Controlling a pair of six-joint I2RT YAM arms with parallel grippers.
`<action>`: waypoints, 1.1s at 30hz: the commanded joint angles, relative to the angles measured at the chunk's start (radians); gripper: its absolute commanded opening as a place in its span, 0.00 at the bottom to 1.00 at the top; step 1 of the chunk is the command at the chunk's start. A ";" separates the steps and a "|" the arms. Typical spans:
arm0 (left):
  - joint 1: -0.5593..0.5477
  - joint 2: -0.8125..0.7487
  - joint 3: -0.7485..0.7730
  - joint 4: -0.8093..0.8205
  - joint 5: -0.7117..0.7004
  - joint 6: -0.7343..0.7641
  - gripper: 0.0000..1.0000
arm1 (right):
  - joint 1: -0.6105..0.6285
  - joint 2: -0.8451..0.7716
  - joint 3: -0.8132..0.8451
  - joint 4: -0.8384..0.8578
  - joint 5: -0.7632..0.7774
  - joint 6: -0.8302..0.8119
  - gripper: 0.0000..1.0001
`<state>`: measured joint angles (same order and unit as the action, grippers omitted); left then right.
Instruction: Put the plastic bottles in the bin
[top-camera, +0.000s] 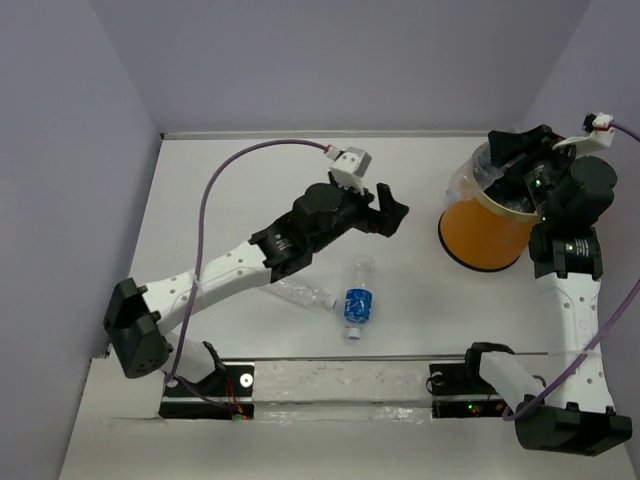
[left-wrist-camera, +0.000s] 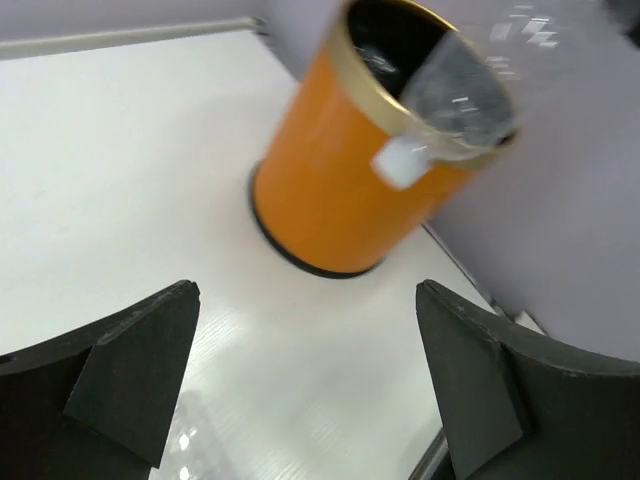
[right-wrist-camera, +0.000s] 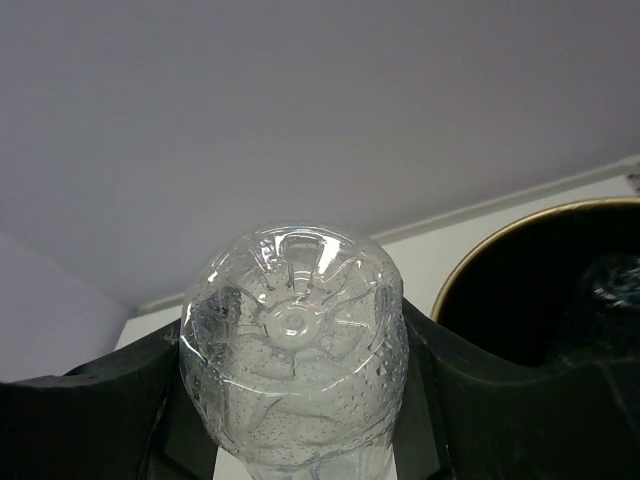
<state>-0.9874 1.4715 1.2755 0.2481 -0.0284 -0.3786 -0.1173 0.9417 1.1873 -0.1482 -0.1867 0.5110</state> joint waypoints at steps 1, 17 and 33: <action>0.033 -0.289 -0.230 -0.162 -0.481 -0.221 0.99 | -0.001 0.014 0.127 -0.004 0.321 -0.142 0.26; 0.049 -0.723 -0.668 -0.728 -0.651 -0.815 0.99 | -0.001 0.132 0.081 0.049 0.679 -0.299 0.57; 0.154 -0.376 -0.679 -0.586 -0.550 -0.881 0.99 | 0.345 -0.080 -0.181 -0.149 0.147 -0.098 1.00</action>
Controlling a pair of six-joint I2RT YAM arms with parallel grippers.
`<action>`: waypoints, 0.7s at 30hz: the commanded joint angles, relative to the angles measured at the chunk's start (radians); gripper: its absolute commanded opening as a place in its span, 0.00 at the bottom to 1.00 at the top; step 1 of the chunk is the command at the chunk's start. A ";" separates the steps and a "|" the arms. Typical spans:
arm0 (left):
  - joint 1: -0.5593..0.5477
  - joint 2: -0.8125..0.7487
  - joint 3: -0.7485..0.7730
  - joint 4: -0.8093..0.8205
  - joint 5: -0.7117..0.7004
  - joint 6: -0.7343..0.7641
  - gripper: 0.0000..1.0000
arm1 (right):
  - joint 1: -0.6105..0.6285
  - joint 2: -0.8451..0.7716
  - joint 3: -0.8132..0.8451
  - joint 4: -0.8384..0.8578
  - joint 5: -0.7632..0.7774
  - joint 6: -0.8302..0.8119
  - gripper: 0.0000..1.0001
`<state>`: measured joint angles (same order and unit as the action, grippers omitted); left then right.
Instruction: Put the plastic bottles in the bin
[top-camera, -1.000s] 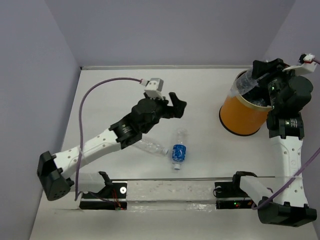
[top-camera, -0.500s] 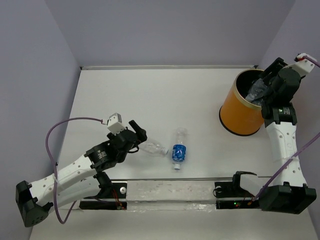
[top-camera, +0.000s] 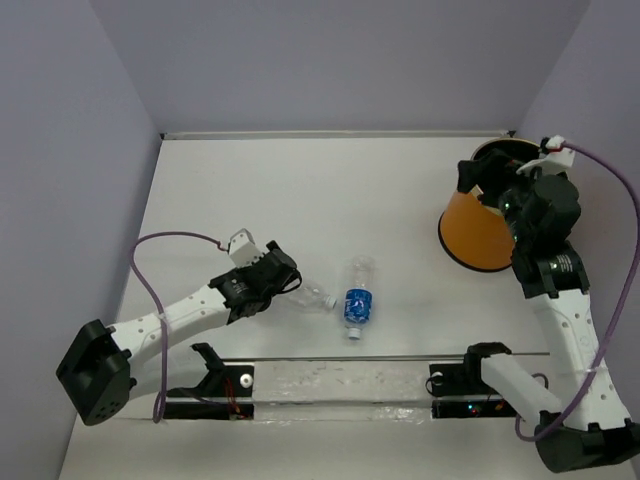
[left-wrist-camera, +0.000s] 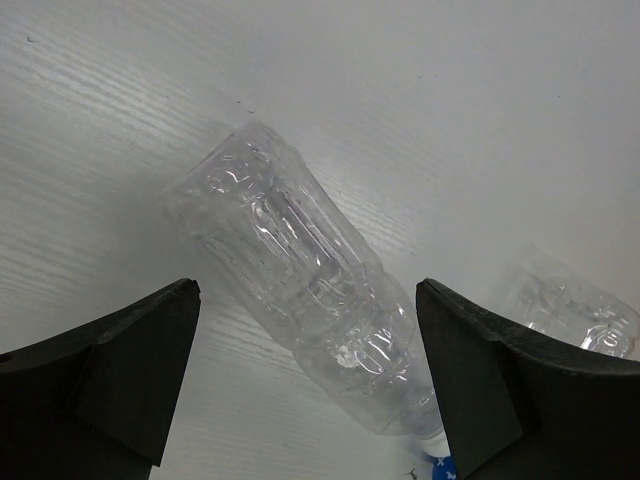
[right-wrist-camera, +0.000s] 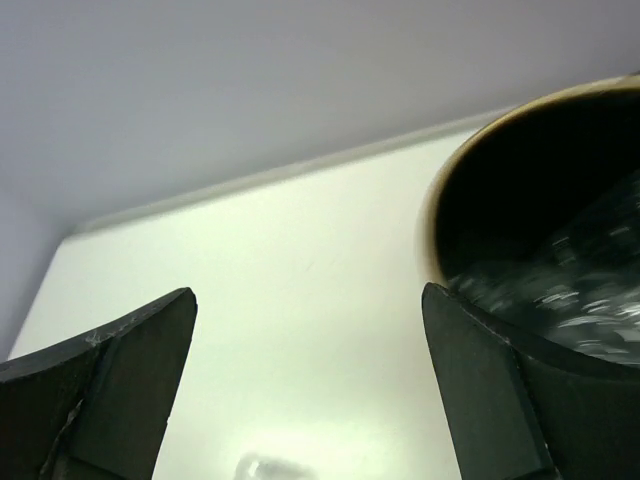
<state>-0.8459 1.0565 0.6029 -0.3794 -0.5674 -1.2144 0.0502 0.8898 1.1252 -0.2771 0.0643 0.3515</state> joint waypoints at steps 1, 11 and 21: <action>0.016 0.066 -0.009 0.062 -0.014 -0.050 0.99 | 0.219 -0.028 -0.143 -0.020 -0.101 0.072 1.00; 0.067 0.279 0.040 0.209 -0.035 0.022 0.99 | 0.543 0.221 -0.465 0.259 -0.057 0.248 1.00; 0.068 0.356 0.029 0.306 -0.023 0.101 0.81 | 0.574 0.552 -0.481 0.473 -0.173 0.363 1.00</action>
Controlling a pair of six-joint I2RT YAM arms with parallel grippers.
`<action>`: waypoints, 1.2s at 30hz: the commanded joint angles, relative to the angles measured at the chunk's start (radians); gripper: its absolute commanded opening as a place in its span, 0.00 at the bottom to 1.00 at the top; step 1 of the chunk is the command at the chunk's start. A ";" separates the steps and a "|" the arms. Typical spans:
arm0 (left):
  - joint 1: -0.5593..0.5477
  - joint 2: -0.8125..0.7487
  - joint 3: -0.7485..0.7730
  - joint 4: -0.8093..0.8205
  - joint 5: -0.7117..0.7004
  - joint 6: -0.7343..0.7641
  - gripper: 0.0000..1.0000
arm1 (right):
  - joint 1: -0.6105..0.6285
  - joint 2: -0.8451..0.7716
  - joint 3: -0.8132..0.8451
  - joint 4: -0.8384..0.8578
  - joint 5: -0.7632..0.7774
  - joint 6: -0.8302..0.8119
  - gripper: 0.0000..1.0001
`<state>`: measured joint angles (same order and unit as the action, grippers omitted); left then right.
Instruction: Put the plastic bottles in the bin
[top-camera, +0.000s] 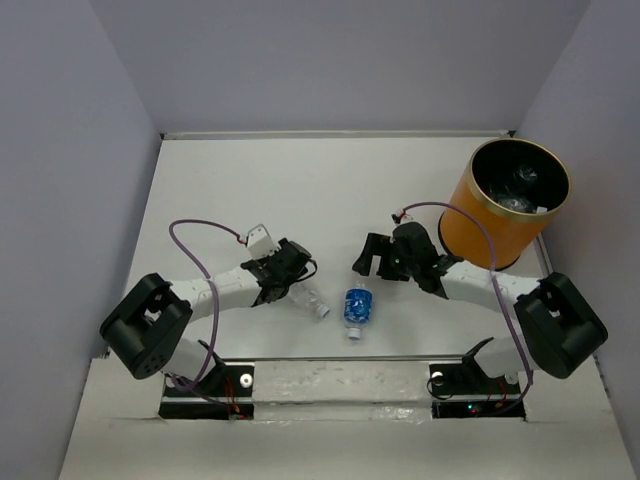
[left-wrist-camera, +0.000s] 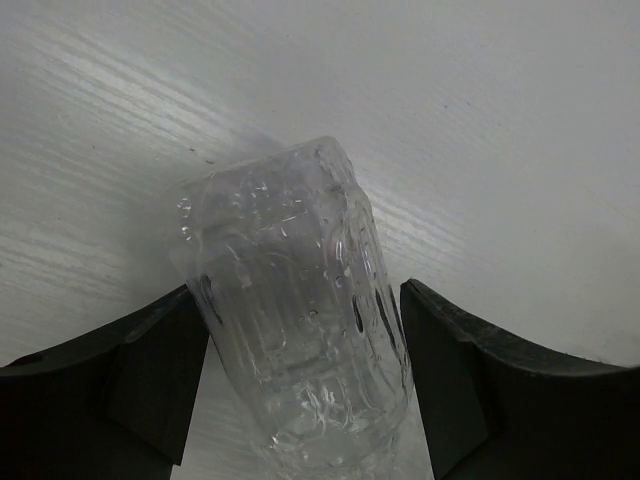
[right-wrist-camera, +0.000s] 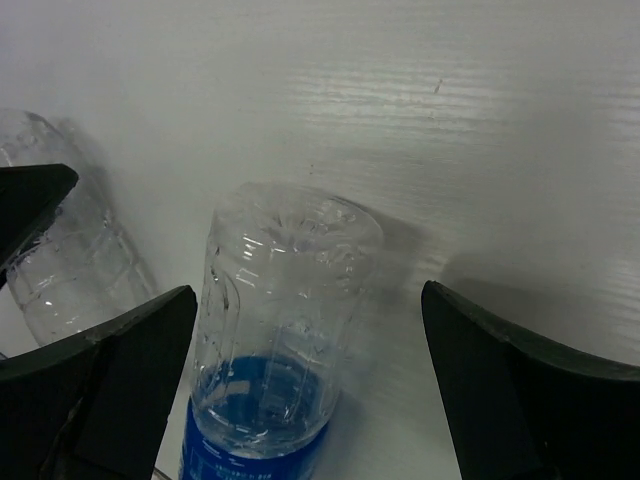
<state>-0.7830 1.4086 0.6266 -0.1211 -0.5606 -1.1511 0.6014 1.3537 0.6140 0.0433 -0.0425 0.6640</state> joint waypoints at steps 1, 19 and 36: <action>0.005 0.000 0.004 0.058 -0.030 0.053 0.79 | 0.023 0.132 0.038 0.161 -0.088 0.055 1.00; 0.002 -0.368 -0.100 0.353 0.165 0.356 0.62 | -0.141 -0.292 0.536 -0.212 0.403 -0.277 0.21; -0.101 -0.359 0.169 0.429 0.257 0.485 0.57 | -0.594 -0.117 0.759 0.078 0.814 -0.824 0.25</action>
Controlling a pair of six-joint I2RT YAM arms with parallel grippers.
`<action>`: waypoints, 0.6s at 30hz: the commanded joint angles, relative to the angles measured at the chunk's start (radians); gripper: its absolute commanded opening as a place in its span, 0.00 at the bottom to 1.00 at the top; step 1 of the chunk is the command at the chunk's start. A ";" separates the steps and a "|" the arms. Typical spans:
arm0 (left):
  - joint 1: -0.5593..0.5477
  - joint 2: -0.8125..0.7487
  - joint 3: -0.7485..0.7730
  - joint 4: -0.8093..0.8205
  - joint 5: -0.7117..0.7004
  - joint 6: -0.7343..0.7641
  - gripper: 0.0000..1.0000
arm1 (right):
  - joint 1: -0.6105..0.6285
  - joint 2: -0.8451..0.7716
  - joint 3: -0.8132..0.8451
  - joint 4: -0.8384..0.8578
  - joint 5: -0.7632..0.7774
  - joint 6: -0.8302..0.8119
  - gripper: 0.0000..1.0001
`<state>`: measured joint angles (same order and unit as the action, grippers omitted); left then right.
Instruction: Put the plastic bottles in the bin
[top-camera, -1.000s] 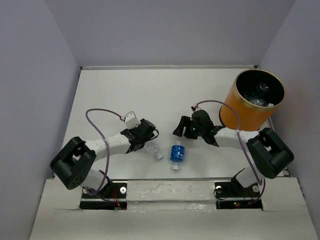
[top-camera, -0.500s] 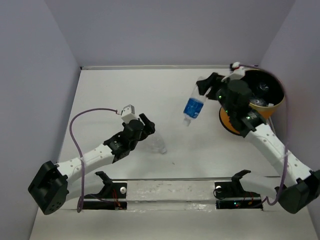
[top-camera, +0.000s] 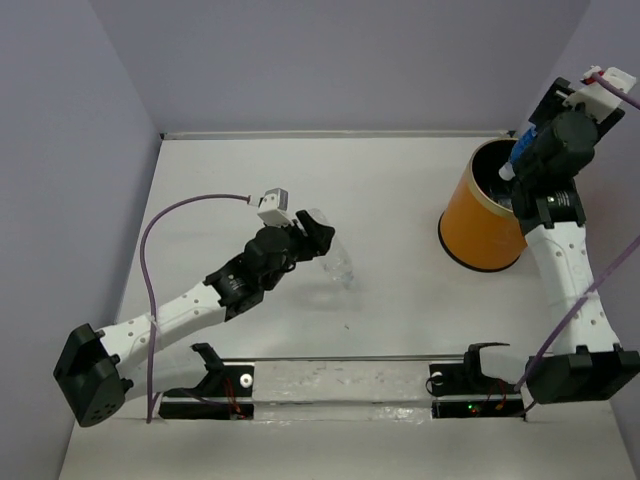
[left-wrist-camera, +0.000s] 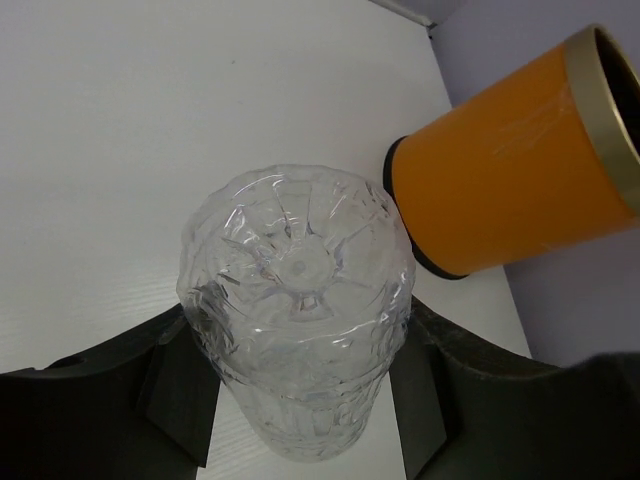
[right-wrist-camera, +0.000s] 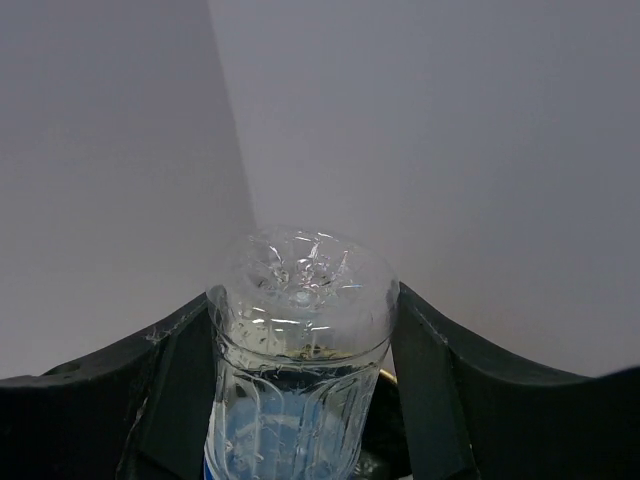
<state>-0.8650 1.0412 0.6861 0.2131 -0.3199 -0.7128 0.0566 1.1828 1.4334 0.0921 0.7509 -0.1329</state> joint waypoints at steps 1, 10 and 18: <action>-0.020 0.022 0.127 0.103 0.033 0.053 0.56 | -0.049 0.072 -0.073 0.028 0.012 -0.016 0.40; -0.045 0.137 0.383 0.134 0.088 0.102 0.56 | -0.049 0.091 0.002 -0.354 -0.289 0.301 0.84; -0.092 0.376 0.737 0.158 0.094 0.168 0.52 | -0.049 -0.226 -0.123 -0.425 -0.643 0.496 0.00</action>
<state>-0.9318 1.3350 1.2484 0.2867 -0.2405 -0.5926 0.0128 1.1378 1.3151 -0.2958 0.3122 0.2440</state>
